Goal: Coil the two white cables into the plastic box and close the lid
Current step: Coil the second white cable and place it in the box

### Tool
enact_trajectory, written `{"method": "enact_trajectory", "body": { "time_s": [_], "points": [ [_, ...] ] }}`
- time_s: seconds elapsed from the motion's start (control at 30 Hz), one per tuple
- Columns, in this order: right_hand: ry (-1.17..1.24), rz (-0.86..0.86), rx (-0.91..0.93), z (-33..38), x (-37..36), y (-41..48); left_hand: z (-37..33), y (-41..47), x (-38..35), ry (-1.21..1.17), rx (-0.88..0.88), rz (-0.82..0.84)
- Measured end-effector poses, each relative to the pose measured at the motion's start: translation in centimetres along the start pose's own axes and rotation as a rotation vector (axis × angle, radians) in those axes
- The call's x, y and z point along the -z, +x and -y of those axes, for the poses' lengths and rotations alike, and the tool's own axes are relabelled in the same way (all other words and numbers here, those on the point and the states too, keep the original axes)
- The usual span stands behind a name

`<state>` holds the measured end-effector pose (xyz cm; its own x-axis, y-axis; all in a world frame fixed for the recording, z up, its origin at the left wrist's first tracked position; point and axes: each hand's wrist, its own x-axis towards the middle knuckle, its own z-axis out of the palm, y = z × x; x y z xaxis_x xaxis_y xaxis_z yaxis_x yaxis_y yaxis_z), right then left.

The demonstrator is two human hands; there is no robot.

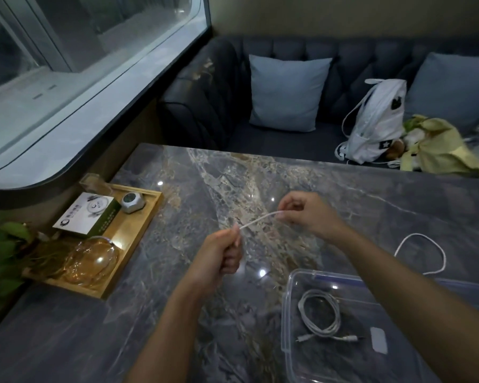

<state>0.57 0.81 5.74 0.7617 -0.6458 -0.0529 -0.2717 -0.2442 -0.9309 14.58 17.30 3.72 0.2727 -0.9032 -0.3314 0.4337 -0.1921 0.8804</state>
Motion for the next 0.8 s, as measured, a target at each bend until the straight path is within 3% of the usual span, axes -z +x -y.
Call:
{"method": "enact_trajectory", "body": {
  "time_s": [0.13, 0.37, 0.43, 0.5, 0.57, 0.67, 0.8],
  "points": [
    [0.13, -0.147, 0.024, 0.1, 1.8, -0.9, -2.6, -1.4, -0.8, -0.494, -0.012, 0.215],
    [0.203, -0.206, 0.064, 0.3, 4.0, -2.7, -5.2, -3.7, -1.1, -0.915, -0.078, 0.494],
    [0.218, -0.261, 0.097, 0.5, 4.5, -3.3, -5.7, -4.1, -1.3, -0.978, -0.12, 0.499],
    [0.217, -0.338, 0.12, 0.6, 4.8, -3.8, -6.2, -4.5, -1.7, -0.991, -0.182, 0.43],
    [0.153, -0.419, 0.147, 0.7, 5.0, -4.2, -6.4, -4.6, -1.9, -0.926, -0.248, 0.242],
    [-0.176, -0.498, 0.216, 0.8, 5.2, -4.9, -6.3, -4.3, -2.4, -0.724, -0.31, 0.005],
    [-0.621, -0.514, 0.275, 0.1, 5.9, -6.1, -6.1, -4.6, -3.1, -0.522, -0.207, -0.172]
  ]
}}
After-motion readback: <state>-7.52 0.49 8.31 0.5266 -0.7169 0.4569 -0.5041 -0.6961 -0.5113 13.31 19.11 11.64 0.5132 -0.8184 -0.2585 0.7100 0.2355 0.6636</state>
